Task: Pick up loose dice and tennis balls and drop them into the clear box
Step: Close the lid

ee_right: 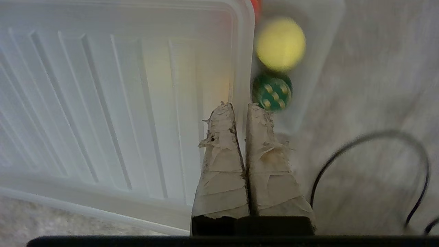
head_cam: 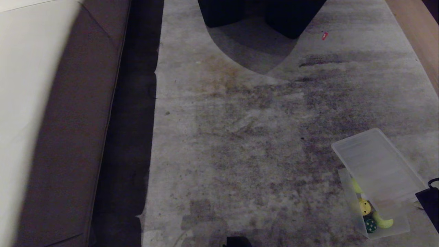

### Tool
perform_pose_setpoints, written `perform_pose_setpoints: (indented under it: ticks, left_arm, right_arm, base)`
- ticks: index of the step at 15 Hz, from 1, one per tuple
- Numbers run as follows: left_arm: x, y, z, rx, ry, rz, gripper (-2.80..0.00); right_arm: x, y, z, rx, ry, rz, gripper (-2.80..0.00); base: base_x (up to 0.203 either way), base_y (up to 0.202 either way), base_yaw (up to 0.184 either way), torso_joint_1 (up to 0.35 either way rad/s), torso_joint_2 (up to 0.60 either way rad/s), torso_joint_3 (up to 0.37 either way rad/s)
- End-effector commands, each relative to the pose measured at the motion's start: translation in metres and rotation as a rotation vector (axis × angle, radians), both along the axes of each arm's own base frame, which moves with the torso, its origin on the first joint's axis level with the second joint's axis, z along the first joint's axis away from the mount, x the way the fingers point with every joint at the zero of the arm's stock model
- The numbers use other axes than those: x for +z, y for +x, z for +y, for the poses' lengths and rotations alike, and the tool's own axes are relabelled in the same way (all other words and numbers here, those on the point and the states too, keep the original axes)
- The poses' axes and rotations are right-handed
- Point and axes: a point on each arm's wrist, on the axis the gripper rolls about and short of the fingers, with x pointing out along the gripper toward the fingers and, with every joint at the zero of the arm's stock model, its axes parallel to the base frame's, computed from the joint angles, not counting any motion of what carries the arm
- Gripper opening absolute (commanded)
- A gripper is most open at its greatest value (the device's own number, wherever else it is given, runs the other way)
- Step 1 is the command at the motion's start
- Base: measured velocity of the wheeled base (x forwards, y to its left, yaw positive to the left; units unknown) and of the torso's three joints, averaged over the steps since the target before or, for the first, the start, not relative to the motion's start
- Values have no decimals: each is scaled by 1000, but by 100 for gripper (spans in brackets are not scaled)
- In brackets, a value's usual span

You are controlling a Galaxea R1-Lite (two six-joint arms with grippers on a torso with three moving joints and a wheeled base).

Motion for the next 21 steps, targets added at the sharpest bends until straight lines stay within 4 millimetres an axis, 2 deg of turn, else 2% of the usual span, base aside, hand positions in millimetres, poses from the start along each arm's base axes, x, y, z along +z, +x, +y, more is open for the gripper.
perform_pose_setpoints:
  ticks: [1,4,7,13,17,21]
  left_arm:
    - [0,0,0,1,-1,2,-280]
    - [0,0,0,1,-1,2,-280]
    - [0,0,0,1,-1,2,-280]
    - [0,0,0,1,-1,2,-280]
    - [0,0,0,1,-1,2,-280]
    - [0,0,0,1,-1,3,-280]
  right_arm:
    - [-33,-6,-10,-46,92,77,-280]
    - [-55,-14,-26,-104,135,105,-280]
    - [-74,-25,-38,-79,181,90,-280]
    - [-111,-28,-51,-63,219,138,-280]
    - [-125,-23,-64,-114,241,112,-280]
    - [-142,-20,-62,-105,258,92,-280]
  base:
    - [0,0,0,0,0,0]
    - [0,0,0,0,0,0]
    - [0,0,0,0,0,0]
    - [0,0,0,0,0,0]
    - [0,0,0,0,0,0]
    - [0,0,0,0,0,0]
